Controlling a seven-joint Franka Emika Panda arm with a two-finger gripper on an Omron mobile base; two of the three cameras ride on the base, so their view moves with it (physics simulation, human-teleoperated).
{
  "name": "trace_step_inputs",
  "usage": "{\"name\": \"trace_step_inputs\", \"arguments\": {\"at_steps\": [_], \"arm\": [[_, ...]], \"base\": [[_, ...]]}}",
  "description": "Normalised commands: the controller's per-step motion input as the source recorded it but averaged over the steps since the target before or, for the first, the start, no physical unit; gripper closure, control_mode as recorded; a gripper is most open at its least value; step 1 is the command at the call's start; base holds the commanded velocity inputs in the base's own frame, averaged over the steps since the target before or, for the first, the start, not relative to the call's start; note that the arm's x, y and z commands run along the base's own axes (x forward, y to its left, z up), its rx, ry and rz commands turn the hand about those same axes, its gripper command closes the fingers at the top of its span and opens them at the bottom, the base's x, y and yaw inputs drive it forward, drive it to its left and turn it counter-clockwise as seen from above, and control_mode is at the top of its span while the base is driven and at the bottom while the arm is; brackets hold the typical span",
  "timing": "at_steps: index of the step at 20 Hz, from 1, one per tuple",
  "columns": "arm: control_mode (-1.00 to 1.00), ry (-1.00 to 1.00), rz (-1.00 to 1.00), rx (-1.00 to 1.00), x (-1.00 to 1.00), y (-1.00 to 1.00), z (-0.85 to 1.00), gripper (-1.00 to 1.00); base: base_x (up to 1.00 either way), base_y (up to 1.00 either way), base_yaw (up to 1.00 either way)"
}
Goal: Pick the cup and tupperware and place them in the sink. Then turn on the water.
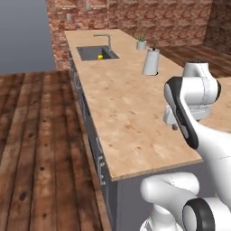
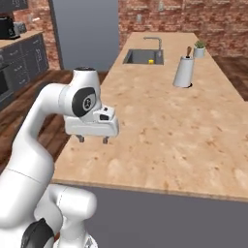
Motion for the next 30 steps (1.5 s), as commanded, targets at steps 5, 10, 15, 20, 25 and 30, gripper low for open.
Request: {"name": "trace_step_inputs", "arguments": {"at_steps": [5, 10, 15, 20, 25, 30], "arm": [[1.0, 0.0, 0.0, 0.0, 0.0, 0.0, 0.0, -1.0], [1.0, 0.0, 0.0, 0.0, 0.0, 0.0, 0.0, -1.0], [1.0, 0.0, 0.0, 0.0, 0.0, 0.0, 0.0, -1.0], [1.0, 0.0, 0.0, 0.0, 0.0, 0.0, 0.0, -1.0], [1.0, 0.0, 0.0, 0.0, 0.0, 0.0, 0.0, -1.0], [1.0, 0.0, 0.0, 0.0, 0.0, 0.0, 0.0, -1.0]], "base": [[-0.16, -1.0, 0.05], [-0.1, -1.0, 0.03], [-0.11, -1.0, 0.0], [-0.01, -1.0, 0.03], [-0.04, -1.0, 0.09], [-0.1, -1.0, 0.08]]}}
